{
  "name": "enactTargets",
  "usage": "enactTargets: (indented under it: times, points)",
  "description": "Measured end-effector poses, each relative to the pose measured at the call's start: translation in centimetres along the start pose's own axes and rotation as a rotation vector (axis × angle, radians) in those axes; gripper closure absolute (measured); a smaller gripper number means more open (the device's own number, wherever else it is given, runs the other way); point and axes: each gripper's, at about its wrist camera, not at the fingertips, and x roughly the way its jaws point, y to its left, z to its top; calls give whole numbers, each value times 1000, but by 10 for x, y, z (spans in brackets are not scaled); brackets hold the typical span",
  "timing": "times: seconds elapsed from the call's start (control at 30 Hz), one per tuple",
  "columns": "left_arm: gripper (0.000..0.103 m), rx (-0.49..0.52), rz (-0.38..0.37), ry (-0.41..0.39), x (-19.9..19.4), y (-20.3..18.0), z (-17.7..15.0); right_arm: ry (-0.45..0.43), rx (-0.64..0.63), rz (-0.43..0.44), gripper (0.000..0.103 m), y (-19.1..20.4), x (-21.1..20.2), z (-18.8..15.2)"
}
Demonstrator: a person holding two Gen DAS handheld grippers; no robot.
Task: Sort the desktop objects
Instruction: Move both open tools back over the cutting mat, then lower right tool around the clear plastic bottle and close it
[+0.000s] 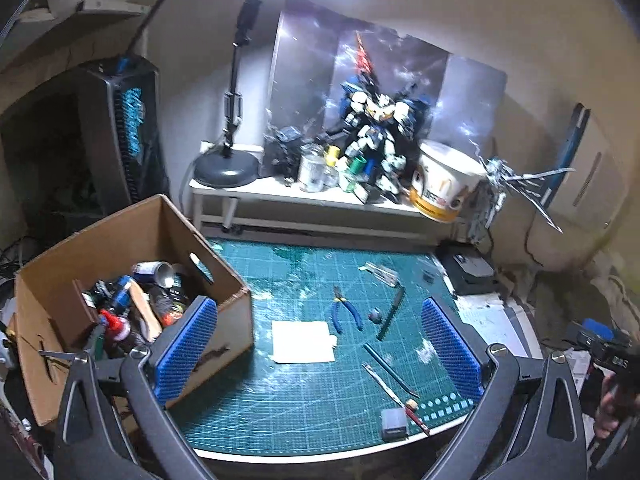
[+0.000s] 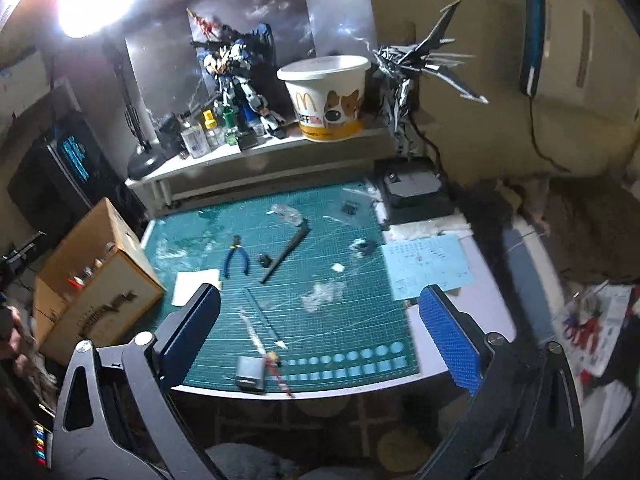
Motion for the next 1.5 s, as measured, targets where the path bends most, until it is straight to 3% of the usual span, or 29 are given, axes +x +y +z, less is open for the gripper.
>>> enactTargets:
  times: [0.17, 0.33, 0.43, 0.57, 0.77, 1.03, 1.1, 1.17, 1.23, 1.5]
  points:
    - [0, 89, -8, -7, 15, -19, -8, 4, -43, 8, 19, -6, 13, -1]
    - [0, 89, -15, 23, 37, -33, -9, 23, -75, 55, 20, -18, 41, 3]
    - [0, 67, 13, 46, 58, -37, -10, 36, -86, 113, 20, -28, 69, 11]
    - [0, 65, 81, 85, 90, -50, -10, 83, -95, 203, 31, -44, 113, 25]
    - [0, 23, 152, 146, 134, -62, -10, 154, -147, 295, 33, -62, 181, 51]
    - [0, 10, 193, 213, 190, -64, -23, 233, -286, 377, 36, -50, 257, 71]
    - [0, 3, 202, 222, 205, -62, -29, 249, -309, 393, 43, -45, 273, 74]
    - [11, 11, 219, 222, 219, -61, -34, 268, -330, 413, 49, -40, 289, 76]
    - [13, 13, 222, 238, 237, -59, -40, 290, -348, 431, 57, -35, 306, 79]
    - [20, -3, 185, 291, 293, -56, -61, 317, -437, 478, 60, -9, 355, 83]
